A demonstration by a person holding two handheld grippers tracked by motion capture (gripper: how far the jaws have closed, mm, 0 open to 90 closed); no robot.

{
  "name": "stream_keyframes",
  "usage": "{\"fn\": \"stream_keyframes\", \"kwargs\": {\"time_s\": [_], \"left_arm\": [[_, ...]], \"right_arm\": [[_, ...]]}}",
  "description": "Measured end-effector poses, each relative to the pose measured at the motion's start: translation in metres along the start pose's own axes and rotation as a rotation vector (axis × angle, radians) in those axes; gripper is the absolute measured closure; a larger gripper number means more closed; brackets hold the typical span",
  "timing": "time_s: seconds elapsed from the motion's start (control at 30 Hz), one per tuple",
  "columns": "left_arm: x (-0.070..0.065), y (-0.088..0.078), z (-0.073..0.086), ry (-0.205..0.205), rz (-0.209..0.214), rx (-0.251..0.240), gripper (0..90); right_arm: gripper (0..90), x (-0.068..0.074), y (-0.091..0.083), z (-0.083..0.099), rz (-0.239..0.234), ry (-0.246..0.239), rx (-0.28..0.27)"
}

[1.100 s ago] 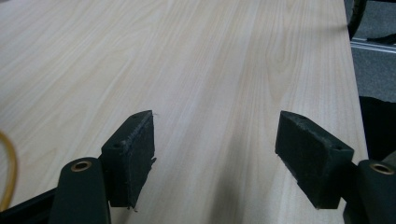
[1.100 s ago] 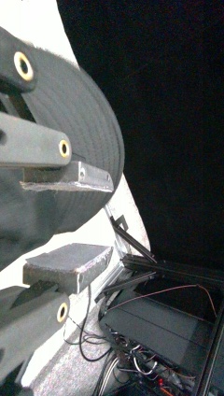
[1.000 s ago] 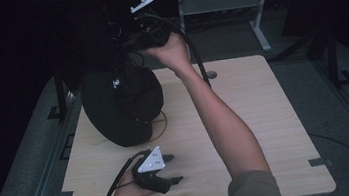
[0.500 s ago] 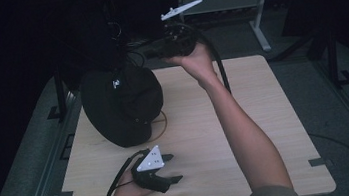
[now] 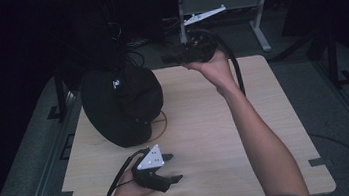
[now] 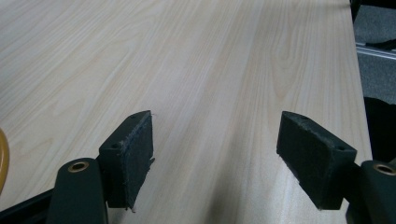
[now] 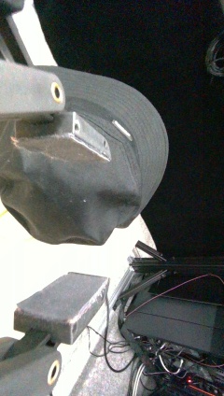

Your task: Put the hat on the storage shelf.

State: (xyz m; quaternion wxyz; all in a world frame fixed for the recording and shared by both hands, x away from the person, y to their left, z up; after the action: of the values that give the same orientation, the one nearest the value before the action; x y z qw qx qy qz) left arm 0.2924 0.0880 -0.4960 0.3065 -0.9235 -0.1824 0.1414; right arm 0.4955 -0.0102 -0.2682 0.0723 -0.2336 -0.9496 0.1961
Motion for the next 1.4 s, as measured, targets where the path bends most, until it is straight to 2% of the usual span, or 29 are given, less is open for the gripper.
{"fn": "stream_keyframes", "kwargs": {"time_s": [0.3, 0.6, 0.9, 1.4], "left_arm": [[0.001, 0.0, 0.0, -0.013, 0.006, -0.003, 25.8], [0.002, 0.001, -0.001, 0.001, -0.002, 0.002, 24.0], [0.004, 0.001, -0.003, -0.03, -0.007, -0.01, 22.6], [0.008, -0.004, -0.003, -0.033, -0.028, -0.021, 21.6]], "right_arm": [[29.4, -0.001, -0.014, 0.017, 0.016, 0.004, 0.008], [25.9, -0.002, -0.026, 0.043, 0.005, 0.037, 0.026], [23.9, -0.003, -0.041, 0.055, 0.017, 0.049, 0.017], [19.7, -0.001, -0.06, 0.078, 0.031, 0.065, 0.018]]}}
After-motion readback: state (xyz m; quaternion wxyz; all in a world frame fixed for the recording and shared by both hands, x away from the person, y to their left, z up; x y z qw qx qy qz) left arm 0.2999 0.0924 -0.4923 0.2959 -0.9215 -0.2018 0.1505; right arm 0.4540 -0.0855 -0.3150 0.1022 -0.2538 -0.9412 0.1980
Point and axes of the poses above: each handheld gripper's, and its own axes: y roughly forward along the jaws, z roughly out of its underside, x roughly to its left, the point moved 9 cm from there along y, roughly forward along the jaws, and after that the axes turned 12 degrees about -y, right-handed, at the moved point
